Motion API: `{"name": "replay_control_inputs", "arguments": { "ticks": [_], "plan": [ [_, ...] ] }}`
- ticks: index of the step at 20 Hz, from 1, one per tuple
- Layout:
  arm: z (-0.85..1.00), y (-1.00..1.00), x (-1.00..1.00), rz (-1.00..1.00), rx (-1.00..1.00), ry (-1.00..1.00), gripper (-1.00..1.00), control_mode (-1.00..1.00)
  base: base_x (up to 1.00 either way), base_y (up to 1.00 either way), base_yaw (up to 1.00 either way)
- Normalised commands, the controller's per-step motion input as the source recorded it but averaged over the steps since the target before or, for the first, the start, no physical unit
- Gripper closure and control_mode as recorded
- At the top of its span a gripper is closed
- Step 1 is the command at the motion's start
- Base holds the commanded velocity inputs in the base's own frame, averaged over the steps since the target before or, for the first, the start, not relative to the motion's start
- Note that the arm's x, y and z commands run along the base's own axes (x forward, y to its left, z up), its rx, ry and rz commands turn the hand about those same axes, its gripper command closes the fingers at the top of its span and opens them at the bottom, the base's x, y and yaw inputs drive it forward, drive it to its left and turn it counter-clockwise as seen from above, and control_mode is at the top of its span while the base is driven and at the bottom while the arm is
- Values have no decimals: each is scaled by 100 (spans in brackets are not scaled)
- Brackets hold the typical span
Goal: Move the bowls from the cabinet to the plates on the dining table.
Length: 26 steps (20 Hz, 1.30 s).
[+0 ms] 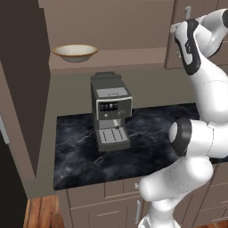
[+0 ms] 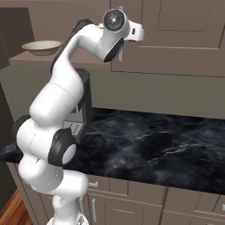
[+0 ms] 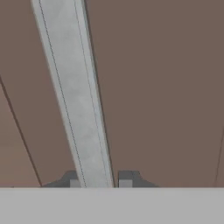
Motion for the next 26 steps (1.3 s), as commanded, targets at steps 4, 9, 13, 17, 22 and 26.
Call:
{"name": "replay_control_inputs", "arguments": {
  "ticks": [4,9,13,17,22,26],
  "plan": [
    [-26,-26,-14,1,9,6,100,-100,0,0,0],
    [-24,-28,-26,5,7,5,100,-100,0,0,0],
    [-16,-40,-44,6,7,1,100,-100,0,0,0],
    [-12,-40,-49,5,7,0,100,-100,0,0,0],
    [-8,-42,-45,5,5,-1,100,-100,0,0,0],
    [-5,-44,-43,5,4,-4,100,-100,0,0,0]
  ]
}}
